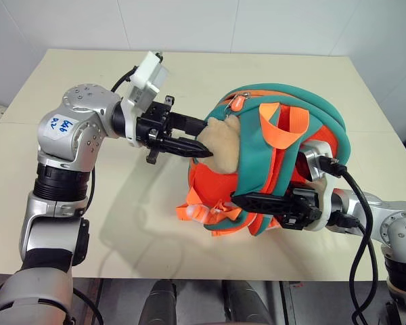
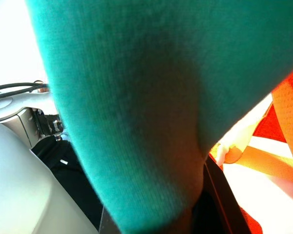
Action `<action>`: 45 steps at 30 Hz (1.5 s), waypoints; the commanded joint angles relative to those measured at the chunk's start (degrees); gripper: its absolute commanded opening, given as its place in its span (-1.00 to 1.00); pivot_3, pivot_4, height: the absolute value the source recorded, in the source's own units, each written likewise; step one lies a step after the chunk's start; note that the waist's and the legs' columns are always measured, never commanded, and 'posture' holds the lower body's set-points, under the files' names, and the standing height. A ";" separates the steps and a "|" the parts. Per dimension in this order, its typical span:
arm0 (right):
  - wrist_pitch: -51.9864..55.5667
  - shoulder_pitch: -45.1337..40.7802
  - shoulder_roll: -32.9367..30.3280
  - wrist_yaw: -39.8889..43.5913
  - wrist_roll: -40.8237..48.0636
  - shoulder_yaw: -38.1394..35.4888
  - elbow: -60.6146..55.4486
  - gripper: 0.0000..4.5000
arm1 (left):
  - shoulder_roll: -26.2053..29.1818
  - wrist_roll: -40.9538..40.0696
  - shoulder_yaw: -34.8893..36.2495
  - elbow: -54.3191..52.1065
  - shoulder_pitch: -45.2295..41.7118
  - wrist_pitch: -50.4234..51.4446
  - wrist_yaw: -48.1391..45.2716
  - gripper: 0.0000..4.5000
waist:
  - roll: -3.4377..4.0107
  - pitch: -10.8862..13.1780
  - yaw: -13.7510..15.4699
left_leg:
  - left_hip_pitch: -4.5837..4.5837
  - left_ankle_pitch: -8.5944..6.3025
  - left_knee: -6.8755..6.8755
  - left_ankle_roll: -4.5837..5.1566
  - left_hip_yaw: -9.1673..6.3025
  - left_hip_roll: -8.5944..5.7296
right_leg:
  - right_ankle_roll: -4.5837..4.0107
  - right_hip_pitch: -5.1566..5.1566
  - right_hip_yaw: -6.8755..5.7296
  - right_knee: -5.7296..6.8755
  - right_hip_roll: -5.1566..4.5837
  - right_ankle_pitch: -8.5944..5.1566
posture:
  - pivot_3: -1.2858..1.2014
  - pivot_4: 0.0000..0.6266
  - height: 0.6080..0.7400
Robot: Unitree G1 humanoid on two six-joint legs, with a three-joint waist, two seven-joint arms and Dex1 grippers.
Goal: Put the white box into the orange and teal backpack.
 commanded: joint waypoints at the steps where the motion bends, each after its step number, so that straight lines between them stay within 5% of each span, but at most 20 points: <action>1: -1.01 -0.81 0.50 0.76 0.70 -0.78 -0.80 -0.94 | 1.79 -0.34 2.86 1.38 -2.96 -1.03 -0.42 -0.74 | 0.00 0.00 0.06 | 0.00 0.00 0.00 0.00 0.00 0.00 | 0.00 0.00 0.00 0.00 0.00 0.00 | 0.03 -0.52 1.00; 4: -0.96 -0.72 0.63 0.68 0.67 -0.80 -0.86 -0.94 | 4.39 -1.30 5.01 5.59 -6.37 0.92 -1.19 -0.94 | 0.00 0.00 0.01 | 0.00 0.00 0.01 0.00 0.00 0.00 | 0.00 0.00 0.00 0.00 0.00 0.00 | 0.03 -0.52 1.00; 13: -1.27 0.24 0.82 -0.32 1.33 -1.12 -1.71 -0.94 | 16.63 6.37 -1.34 18.95 -5.48 1.23 -9.93 -0.94 | 0.02 -0.01 -1.36 | 0.03 0.00 -0.15 0.00 0.00 0.01 | -0.03 -0.03 0.00 -0.03 0.01 -0.02 | 0.03 -0.52 1.00; 21: -2.02 0.83 1.50 -1.82 1.95 -0.95 -2.73 -0.94 | 11.81 10.89 -8.35 27.94 1.76 -2.63 -10.24 -0.94 | 0.01 -0.01 -1.21 | 0.05 0.01 -0.11 0.01 0.00 0.01 | -0.04 0.00 0.00 0.01 0.01 -0.02 | 0.03 -0.52 1.00; 27: -2.76 1.11 2.35 -3.65 2.97 -1.02 -2.63 -0.94 | 5.26 8.40 -8.48 20.88 6.53 -1.99 -7.86 -0.94 | 0.01 -0.01 -1.01 | 0.02 0.01 -0.11 0.01 -0.01 0.01 | -0.04 -0.01 0.00 0.01 -0.01 -0.02 | 0.03 -0.52 1.00; 31: -4.30 -0.01 3.97 -5.77 0.97 -0.88 -2.05 -0.94 | 6.16 5.74 -7.00 10.73 10.54 0.67 -8.44 -0.94 | 0.00 -0.01 -0.72 | 0.02 0.01 -0.11 0.01 -0.01 0.01 | -0.03 -0.01 0.00 0.00 -0.03 -0.02 | 0.03 -0.52 1.00; 35: -10.95 -1.49 2.55 -4.46 -15.31 -0.61 -3.77 -0.94 | 8.29 2.14 -1.06 3.75 12.29 2.44 -6.05 -0.94 | 0.00 -0.01 -0.45 | 0.02 0.01 -0.10 0.01 -0.01 0.01 | -0.03 -0.02 0.00 0.01 -0.03 -0.02 | 0.03 -0.52 1.00; 37: -15.06 -1.68 2.11 -1.83 -21.82 -1.16 -3.83 -0.62 | 8.51 0.97 1.98 1.50 12.74 3.03 -3.46 -0.94 | 0.01 -0.01 -0.22 | 0.02 0.01 -0.07 0.01 0.00 0.00 | -0.03 -0.05 0.00 0.02 -0.02 -0.02 | 0.03 -0.52 1.00; 45: -20.09 1.96 -1.68 3.85 -30.12 -6.30 -4.20 0.56 | 9.64 2.24 6.65 -0.71 16.96 -0.32 0.19 0.21 | 0.01 -0.01 0.10 | 0.03 0.01 -0.08 0.01 0.02 0.00 | -0.03 -0.02 0.00 -0.01 -0.03 -0.02 | 0.03 -0.52 1.00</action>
